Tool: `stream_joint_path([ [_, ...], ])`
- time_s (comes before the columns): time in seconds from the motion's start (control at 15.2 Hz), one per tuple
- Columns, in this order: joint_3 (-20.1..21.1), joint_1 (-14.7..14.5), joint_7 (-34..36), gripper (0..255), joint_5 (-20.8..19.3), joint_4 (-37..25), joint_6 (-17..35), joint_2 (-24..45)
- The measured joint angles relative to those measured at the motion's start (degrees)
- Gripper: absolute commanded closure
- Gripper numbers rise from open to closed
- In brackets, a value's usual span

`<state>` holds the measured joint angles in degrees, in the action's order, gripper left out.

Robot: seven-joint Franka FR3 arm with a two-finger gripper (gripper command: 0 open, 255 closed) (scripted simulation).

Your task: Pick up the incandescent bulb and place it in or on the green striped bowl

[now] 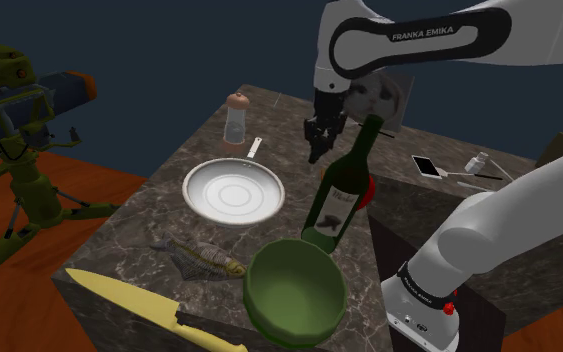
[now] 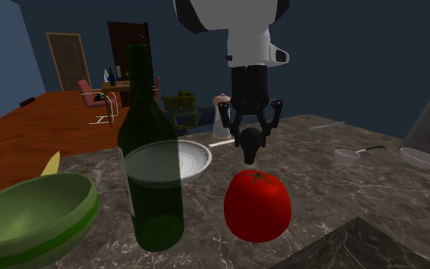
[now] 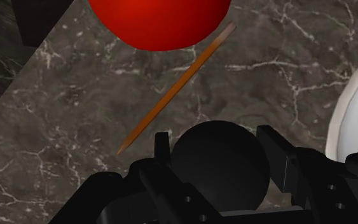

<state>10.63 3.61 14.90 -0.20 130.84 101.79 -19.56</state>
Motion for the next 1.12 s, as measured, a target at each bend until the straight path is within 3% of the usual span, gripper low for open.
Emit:
stream_joint_path([
  [1.12,-0.5,0.2,-0.7,255,-0.2,-12.6,-13.3,-0.7],
])
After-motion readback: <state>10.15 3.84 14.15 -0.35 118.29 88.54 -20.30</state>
